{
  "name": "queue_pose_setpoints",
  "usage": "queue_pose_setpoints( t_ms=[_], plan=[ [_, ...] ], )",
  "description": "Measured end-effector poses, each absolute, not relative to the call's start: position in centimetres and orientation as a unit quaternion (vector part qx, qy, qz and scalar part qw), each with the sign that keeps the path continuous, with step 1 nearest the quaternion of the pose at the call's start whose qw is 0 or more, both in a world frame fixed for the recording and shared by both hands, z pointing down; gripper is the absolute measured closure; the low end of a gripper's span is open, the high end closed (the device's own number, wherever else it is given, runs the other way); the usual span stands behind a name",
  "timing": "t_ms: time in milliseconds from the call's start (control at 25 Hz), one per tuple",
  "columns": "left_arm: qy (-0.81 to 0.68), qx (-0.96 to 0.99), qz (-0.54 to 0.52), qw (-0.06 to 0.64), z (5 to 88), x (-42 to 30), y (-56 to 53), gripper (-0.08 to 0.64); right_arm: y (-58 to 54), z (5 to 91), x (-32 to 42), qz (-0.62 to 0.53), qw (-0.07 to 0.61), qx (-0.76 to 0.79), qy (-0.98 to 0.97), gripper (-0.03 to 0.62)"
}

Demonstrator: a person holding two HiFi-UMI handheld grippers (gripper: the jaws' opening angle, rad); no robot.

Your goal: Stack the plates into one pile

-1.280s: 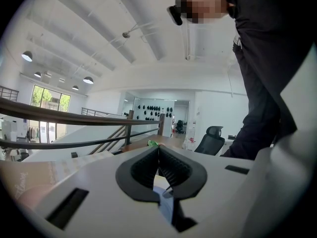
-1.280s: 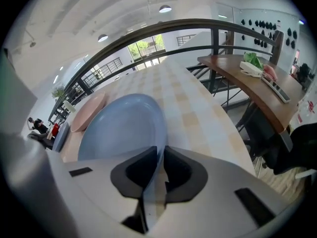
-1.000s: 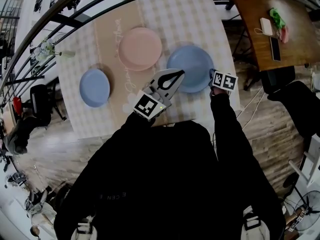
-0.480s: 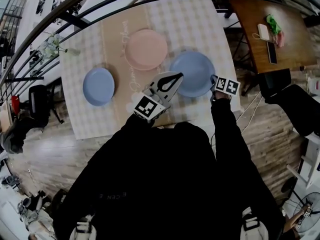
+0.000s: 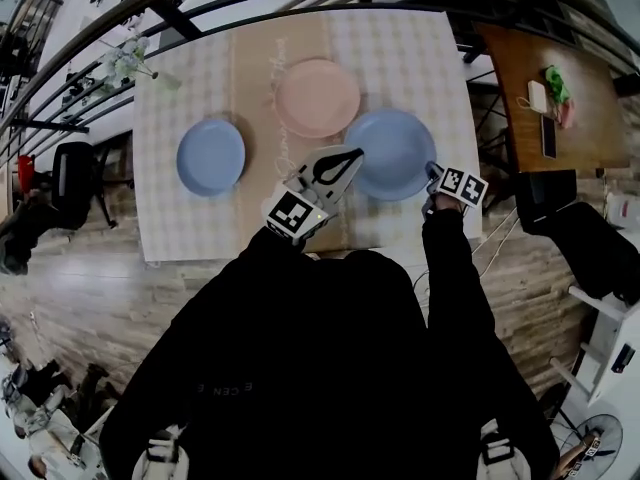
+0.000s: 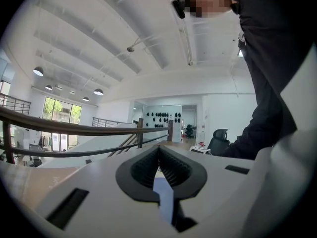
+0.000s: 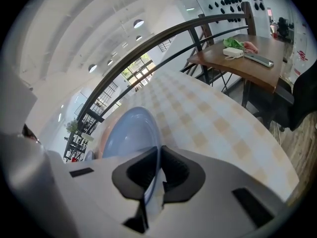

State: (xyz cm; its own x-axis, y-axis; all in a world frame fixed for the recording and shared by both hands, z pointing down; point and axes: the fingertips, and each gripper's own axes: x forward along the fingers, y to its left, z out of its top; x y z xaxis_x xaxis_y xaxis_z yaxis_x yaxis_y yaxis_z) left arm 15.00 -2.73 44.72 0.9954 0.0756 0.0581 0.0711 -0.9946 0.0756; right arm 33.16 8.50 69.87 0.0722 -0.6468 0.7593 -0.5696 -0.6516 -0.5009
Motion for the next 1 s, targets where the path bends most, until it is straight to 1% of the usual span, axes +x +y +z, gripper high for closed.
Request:
queue_pose_setpoints(
  t_ms=[480,1000],
  plan=[
    [-0.028,0.999,0.029,0.024,44.5,10.4,-7.1,0.540,-0.1,68.5,30.3,-0.535,0.036,-0.707,0.462,0.566],
    [-0.081,0.996,0.034,0.035,45.6,8.3,-12.0,0.540,-8.6,69.4,28.9,-0.542,0.032,-0.690,0.478,0.561]
  ],
)
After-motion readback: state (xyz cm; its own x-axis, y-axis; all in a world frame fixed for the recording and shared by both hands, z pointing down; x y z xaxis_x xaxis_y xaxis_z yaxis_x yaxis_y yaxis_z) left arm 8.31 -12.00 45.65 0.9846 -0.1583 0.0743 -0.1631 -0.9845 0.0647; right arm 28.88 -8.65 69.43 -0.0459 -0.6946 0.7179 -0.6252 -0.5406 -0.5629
